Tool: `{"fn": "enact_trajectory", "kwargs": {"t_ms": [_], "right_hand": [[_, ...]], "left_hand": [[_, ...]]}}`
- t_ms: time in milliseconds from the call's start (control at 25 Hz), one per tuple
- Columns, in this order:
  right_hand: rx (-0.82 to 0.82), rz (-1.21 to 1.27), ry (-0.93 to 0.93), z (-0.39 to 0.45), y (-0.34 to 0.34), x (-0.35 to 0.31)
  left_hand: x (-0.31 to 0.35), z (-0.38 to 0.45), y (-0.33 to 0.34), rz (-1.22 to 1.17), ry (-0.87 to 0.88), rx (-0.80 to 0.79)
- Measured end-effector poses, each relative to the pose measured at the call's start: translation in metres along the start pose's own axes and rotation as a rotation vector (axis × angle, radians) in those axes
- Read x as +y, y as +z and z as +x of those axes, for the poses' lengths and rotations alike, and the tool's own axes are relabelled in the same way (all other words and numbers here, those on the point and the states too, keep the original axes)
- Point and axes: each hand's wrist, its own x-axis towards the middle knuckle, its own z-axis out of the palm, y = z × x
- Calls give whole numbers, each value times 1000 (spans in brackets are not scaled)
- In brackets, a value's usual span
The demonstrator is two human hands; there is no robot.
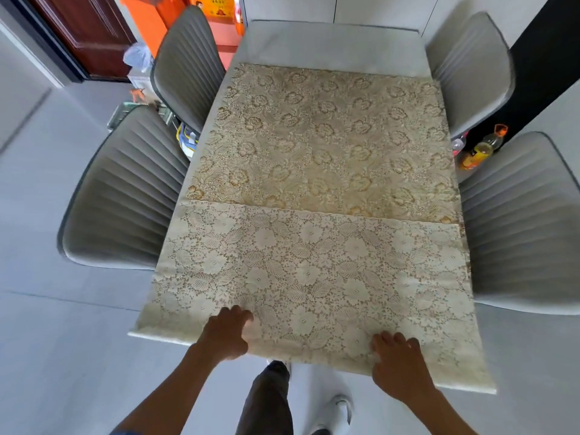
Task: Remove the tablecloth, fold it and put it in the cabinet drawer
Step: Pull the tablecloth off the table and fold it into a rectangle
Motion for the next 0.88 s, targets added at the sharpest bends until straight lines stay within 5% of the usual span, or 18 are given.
{"fn": "enact_trajectory", "kwargs": {"t_ms": [320,560,880], "right_hand": [[79,406,96,177,-109,16],[-89,213,166,251,-114,57],[-26,190,77,262,-114,81]], "left_hand": [[20,135,-116,-94,95,135],[27,215,-159,166,168,139],[28,224,-159,296,116,274]]}}
